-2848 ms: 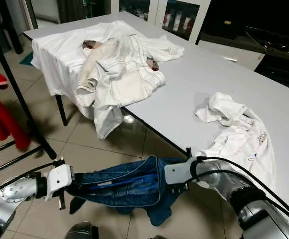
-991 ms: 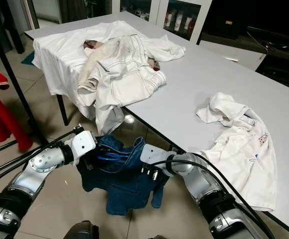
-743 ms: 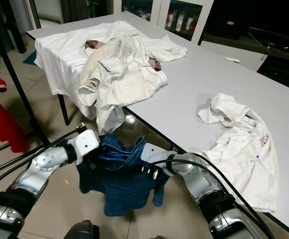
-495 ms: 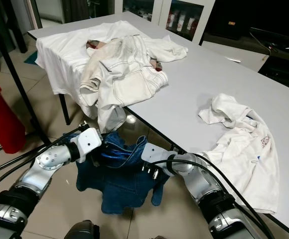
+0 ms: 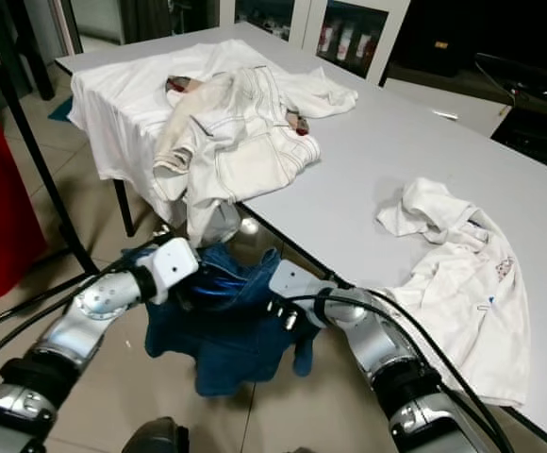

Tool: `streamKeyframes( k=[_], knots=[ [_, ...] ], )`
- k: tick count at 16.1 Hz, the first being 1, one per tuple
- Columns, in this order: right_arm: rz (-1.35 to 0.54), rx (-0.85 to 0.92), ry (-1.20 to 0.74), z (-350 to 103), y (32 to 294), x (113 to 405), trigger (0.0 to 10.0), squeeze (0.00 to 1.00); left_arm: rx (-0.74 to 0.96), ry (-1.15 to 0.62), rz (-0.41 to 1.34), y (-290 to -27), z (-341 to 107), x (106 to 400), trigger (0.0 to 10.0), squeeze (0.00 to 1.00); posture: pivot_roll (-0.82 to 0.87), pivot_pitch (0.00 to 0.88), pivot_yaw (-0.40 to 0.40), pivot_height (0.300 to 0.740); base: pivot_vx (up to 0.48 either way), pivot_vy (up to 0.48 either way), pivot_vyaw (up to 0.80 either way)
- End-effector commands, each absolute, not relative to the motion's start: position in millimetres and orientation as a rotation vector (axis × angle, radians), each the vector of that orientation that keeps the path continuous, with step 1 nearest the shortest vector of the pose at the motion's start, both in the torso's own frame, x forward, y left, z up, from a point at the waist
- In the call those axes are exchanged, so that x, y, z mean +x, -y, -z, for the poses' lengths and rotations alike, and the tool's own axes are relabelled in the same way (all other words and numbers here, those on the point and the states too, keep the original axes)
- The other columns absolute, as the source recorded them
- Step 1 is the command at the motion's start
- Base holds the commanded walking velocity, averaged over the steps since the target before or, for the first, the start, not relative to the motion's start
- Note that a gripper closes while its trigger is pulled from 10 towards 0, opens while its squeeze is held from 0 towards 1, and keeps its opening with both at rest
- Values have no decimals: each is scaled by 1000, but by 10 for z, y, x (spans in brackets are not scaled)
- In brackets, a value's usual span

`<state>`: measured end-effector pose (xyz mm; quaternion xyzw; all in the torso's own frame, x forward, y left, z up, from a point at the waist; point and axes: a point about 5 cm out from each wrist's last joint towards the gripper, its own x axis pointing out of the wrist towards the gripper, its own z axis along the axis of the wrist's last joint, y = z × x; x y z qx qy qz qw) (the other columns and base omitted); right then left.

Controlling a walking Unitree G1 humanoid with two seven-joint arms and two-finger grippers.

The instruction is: Hang hanger

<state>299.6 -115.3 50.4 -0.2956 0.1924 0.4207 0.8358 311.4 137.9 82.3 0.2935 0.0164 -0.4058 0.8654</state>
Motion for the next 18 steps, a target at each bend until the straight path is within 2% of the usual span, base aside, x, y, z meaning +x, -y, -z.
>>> streamKeyframes(
  k=[1,4,7,10,11,15,16,18],
  knots=[
    [-939,-507,-181,-863,918,3082,0,0,626,-27,863,-1285,-819,3091,10000,0,181,1,-98,710,0,0,0],
    [-931,-329,-110,-947,885,3062,0,0,627,-32,760,-1414,-926,3165,10000,0,186,8,-103,710,0,0,0],
    [-952,-288,-67,-985,858,3052,0,0,622,-59,706,-1476,-972,3231,10000,0,188,9,-102,710,0,0,0],
    [-987,-293,-45,-980,883,3011,0,0,665,10,639,-1570,-1144,3278,10000,0,188,10,-99,710,0,0,0],
    [-990,-292,-43,-975,884,3005,0,0,663,20,630,-1581,-1165,3285,10000,1000,188,9,-97,710,0,0,0],
    [-1008,-274,-16,-980,848,2978,0,0,680,90,548,-1582,-1303,3342,10000,1000,189,6,-93,710,0,0,0],
    [-1008,-274,-10,-983,843,2985,0,0,675,101,530,-1585,-1344,3367,10000,0,190,5,-93,710,0,0,0],
    [-1006,-273,-1,-991,837,2991,0,0,669,112,512,-1604,-1383,3384,10000,0,191,4,-93,710,0,0,0]
  ],
)
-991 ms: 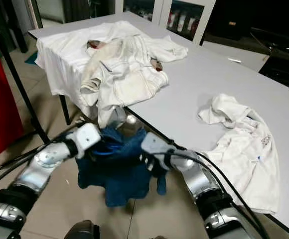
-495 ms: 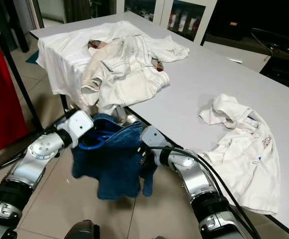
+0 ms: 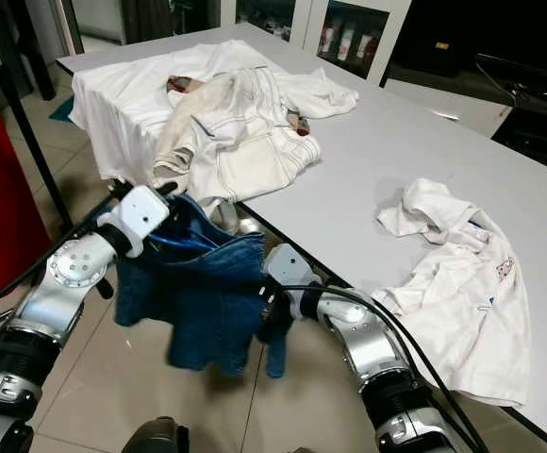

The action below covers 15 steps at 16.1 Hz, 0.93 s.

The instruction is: Hang hanger

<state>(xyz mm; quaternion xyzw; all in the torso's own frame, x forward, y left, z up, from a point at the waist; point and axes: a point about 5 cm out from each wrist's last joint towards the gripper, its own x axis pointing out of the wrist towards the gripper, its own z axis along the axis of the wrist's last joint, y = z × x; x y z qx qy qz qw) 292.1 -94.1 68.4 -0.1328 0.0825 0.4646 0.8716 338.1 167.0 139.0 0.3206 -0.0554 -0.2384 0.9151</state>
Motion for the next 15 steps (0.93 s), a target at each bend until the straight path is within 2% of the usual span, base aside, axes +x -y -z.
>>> streamKeyframes(
  k=[1,5,7,8,10,11,12,13,14,15],
  knots=[
    [-1005,-271,3,-992,834,2992,0,0,668,129,496,-1618,-1412,3388,10000,0,192,3,-93,710,0,0,0],
    [-997,-275,8,-983,825,2996,0,0,687,204,444,-1647,-1545,3410,10000,0,192,0,-88,710,0,0,0],
    [-995,-276,12,-984,818,2999,0,0,707,200,481,-1635,-1523,3396,10000,0,192,0,-86,710,0,0,0],
    [-993,-276,13,-984,815,3000,0,0,707,183,513,-1620,-1487,3379,10000,1000,191,0,-83,710,0,0,0],
    [-988,-278,14,-985,816,3007,0,0,694,127,581,-1589,-1400,3344,10000,1000,191,0,-83,710,0,0,0],
    [-975,-283,14,-979,825,3017,0,0,695,14,785,-1523,-1184,3175,10000,1000,187,0,-80,710,0,0,0],
    [-969,-287,11,-970,839,3016,0,0,709,-13,889,-1515,-1115,3059,10000,1000,185,0,-80,710,0,0,0],
    [-967,-290,10,-966,848,3014,0,0,725,-7,891,-1536,-1123,3053,10000,1000,185,0,-81,710,0,0,0],
    [-966,-293,9,-962,856,3014,0,0,746,4,890,-1561,-1140,3053,10000,945,185,0,-82,710,0,0,0],
    [-964,-296,8,-960,861,3015,0,0,761,11,893,-1589,-1165,3053,10000,0,184,0,-84,710,0,0,0]
  ],
)
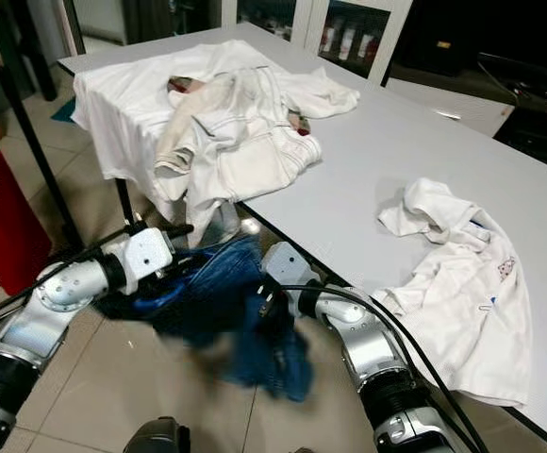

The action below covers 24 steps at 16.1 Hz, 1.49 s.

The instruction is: Hang hanger

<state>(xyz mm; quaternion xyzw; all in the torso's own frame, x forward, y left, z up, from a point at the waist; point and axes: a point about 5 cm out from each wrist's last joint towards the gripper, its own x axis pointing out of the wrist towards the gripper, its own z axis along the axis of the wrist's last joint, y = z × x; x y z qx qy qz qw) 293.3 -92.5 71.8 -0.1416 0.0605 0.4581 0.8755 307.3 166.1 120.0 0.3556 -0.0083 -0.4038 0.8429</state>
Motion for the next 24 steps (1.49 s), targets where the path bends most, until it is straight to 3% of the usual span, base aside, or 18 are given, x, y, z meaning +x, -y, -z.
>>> streamKeyframes(
  k=[1,8,11,13,18,22,24],
  knots=[
    [-963,-297,8,-961,866,3016,0,0,773,17,899,-1612,-1188,3047,10000,0,185,0,-84,710,0,0,0],
    [-959,-299,9,-960,863,3017,0,0,795,92,793,-1726,-1376,3108,10000,0,187,4,-87,710,0,0,0],
    [-956,-297,9,-959,894,3007,0,0,471,236,553,-2047,-1747,3130,10000,0,183,11,-92,710,0,0,0],
    [-957,-310,-1,-943,925,3001,0,0,324,282,511,-2245,-1833,3019,10000,0,184,14,-101,710,0,0,0],
    [-946,-349,-30,-912,968,3037,0,0,243,305,485,-2261,-1755,2819,10000,0,192,20,-120,710,0,0,0],
    [-910,-360,-37,-906,1021,3065,0,0,196,425,262,-2629,-1963,2730,10000,0,187,17,-119,710,0,0,0],
    [-882,-354,-29,-937,1057,3097,0,0,55,424,189,-2796,-1913,2614,10000,0,187,17,-119,710,0,0,0]
  ],
)
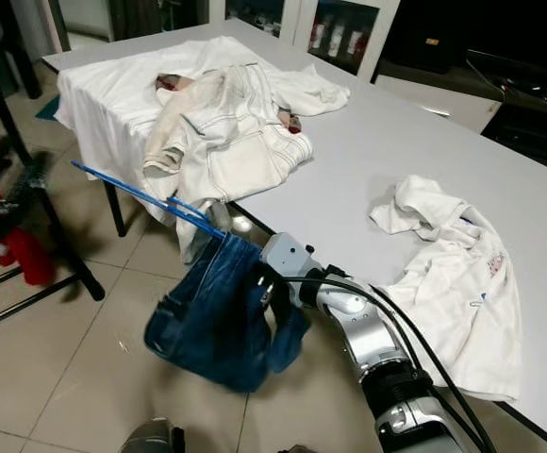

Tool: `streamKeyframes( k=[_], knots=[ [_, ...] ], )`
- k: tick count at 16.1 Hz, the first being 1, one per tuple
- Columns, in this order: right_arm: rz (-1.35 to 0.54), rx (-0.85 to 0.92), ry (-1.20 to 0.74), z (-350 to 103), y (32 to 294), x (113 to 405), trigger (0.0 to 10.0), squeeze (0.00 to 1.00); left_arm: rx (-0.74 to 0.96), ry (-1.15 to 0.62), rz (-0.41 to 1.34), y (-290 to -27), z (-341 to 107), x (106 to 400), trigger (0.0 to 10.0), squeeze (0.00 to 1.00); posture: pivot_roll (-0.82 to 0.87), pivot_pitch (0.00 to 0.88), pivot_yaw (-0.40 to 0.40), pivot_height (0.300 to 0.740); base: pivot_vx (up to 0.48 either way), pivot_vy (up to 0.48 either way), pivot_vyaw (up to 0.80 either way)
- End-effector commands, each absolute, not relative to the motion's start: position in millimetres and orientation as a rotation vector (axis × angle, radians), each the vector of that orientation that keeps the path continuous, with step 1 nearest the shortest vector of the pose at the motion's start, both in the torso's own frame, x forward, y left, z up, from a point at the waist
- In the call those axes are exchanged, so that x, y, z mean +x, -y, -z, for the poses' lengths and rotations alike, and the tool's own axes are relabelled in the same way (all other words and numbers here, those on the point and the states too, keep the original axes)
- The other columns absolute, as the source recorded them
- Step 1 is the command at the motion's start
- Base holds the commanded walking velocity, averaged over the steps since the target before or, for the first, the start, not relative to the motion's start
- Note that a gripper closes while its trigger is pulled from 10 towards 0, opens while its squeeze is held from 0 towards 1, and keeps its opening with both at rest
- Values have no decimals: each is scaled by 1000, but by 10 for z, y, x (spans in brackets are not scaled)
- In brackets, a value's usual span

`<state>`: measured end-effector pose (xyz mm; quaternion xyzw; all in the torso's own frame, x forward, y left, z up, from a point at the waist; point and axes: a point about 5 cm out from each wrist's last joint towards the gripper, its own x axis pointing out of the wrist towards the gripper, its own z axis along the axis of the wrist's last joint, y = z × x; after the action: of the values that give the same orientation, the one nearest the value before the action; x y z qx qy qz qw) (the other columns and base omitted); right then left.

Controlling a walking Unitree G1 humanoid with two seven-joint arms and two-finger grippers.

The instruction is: Hang hanger

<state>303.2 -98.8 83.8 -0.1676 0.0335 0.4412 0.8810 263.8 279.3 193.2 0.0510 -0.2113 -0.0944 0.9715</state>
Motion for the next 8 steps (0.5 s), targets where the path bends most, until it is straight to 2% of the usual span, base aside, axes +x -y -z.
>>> streamKeyframes(
  k=[1,3,4,5,7,8],
  knots=[
    [-871,-354,-23,-955,1071,3116,0,0,-42,400,198,-2795,-1804,2548,10000,0,185,16,-119,710,0,0,0],
    [-860,-355,-13,-983,1081,3138,0,0,-122,333,225,-2744,-1591,2470,10000,0,185,16,-119,710,0,0,0],
    [-854,-352,-5,-1004,1082,3150,0,0,-148,288,228,-2720,-1459,2431,10000,427,188,19,-122,710,0,0,0],
    [-849,-348,0,-1020,1080,3161,0,0,-187,251,220,-2717,-1338,2391,10000,643,188,19,-122,710,0,0,0],
    [-841,-336,16,-1056,1068,3177,0,0,-272,152,182,-2746,-1093,2360,10000,600,189,19,-122,710,0,0,0],
    [-844,-324,26,-1077,1053,3175,0,0,-291,99,160,-2747,-938,2352,10000,78,187,18,-119,710,0,0,0]
  ],
)
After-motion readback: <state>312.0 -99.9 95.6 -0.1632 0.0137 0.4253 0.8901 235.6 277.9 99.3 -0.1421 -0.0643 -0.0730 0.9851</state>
